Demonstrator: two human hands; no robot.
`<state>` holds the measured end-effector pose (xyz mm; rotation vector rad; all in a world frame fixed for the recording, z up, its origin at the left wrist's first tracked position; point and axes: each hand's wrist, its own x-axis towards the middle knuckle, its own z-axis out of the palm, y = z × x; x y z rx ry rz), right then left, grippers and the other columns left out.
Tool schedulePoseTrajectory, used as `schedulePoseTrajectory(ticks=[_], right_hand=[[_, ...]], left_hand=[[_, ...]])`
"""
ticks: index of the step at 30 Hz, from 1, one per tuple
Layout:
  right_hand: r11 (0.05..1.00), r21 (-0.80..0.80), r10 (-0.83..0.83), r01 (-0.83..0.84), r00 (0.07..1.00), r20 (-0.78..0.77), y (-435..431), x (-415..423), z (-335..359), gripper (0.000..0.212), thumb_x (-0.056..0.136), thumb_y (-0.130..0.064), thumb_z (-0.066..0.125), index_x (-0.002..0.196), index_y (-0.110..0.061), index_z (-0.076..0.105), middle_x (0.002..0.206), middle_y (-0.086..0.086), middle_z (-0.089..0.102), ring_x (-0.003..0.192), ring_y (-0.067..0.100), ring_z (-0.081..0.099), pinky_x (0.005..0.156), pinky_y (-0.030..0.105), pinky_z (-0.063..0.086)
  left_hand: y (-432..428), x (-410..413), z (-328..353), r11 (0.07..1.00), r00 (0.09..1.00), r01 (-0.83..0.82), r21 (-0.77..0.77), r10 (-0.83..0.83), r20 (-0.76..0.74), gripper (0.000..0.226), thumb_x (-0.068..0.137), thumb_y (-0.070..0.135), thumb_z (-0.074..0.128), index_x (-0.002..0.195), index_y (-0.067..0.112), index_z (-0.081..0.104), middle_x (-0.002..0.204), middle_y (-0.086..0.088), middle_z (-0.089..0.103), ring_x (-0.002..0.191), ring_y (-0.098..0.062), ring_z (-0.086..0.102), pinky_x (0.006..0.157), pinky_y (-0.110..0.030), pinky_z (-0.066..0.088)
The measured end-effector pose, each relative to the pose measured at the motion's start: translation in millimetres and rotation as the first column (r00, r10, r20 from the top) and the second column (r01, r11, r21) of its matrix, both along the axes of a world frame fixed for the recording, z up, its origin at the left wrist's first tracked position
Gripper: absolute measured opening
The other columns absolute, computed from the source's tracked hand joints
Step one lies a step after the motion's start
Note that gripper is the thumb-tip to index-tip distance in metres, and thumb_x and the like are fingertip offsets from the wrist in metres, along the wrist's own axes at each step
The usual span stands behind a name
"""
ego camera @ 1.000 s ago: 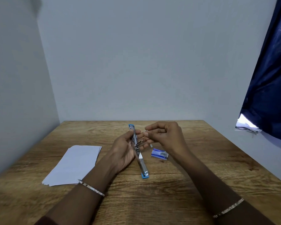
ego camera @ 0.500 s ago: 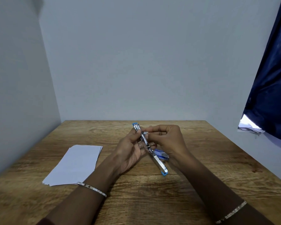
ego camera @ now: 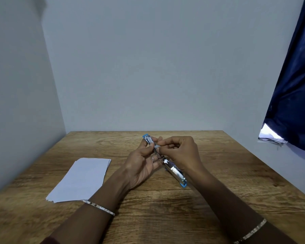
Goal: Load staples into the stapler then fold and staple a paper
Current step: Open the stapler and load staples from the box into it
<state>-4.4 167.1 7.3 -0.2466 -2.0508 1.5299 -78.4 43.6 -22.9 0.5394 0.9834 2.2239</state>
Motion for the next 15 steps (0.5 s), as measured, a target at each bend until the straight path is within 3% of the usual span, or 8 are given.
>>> schedulePoseTrajectory(ticks=[4,8,15], right_hand=[[1.0,0.022,-0.014,0.014,1.0,0.005,-0.5,-0.6,-0.4,0.014,0.068,-0.007,0.088,0.072,-0.019,0.081,0.06,-0.007,0.074,0.057,-0.001,0.068,0.056,0.019,0.056],[0.996,0.082,-0.017,0.015,1.0,0.013,-0.5,0.2,-0.5,0.012,0.069,-0.01,0.089,0.075,-0.017,0.083,0.064,-0.005,0.077,0.06,0.0,0.071,0.055,0.015,0.052],[0.982,0.184,-0.043,0.042,0.999,0.0,-1.3,1.9,-0.4,0.015,0.069,-0.014,0.09,0.083,-0.018,0.085,0.078,-0.004,0.081,0.075,0.005,0.076,0.07,0.025,0.06]], left_hand=[[-0.3,0.6,0.3,1.0,1.0,0.0,0.014,0.0,0.024,0.022,0.104,0.005,0.039,0.105,0.012,0.06,0.118,-0.007,0.076,0.097,-0.027,0.076,0.079,-0.044,0.064],[-1.3,0.4,0.6,1.0,0.999,0.009,0.009,-0.009,0.035,0.02,0.105,0.005,0.039,0.108,0.012,0.058,0.137,-0.008,0.064,0.102,-0.028,0.073,0.083,-0.043,0.063],[-3.7,2.3,0.8,0.999,0.998,0.035,-0.023,-0.034,0.055,0.02,0.105,0.005,0.039,0.106,0.009,0.059,0.105,-0.018,0.075,0.094,-0.032,0.071,0.079,-0.044,0.064]])
